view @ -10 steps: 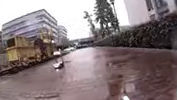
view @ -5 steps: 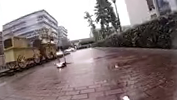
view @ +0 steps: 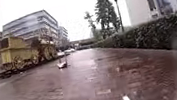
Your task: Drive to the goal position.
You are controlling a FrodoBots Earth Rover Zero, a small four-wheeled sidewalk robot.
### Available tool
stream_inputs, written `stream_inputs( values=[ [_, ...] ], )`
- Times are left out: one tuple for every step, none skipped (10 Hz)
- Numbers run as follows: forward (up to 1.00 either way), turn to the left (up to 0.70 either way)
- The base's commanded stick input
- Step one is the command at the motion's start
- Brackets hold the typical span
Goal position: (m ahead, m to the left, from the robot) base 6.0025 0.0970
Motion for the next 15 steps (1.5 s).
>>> stream_inputs(
  values=[
    [0.70, 0.00],
    [0.70, 0.00],
    [0.70, 0.00],
    [0.70, -0.04],
    [0.70, -0.14],
    [0.70, -0.14],
    [0.70, -0.14],
    [0.70, -0.14],
    [0.70, -0.14],
    [0.70, -0.14],
    [0.70, -0.14],
    [0.70, -0.14],
    [0.70, -0.11],
    [0.70, 0.00],
    [0.70, 0.00]
  ],
)
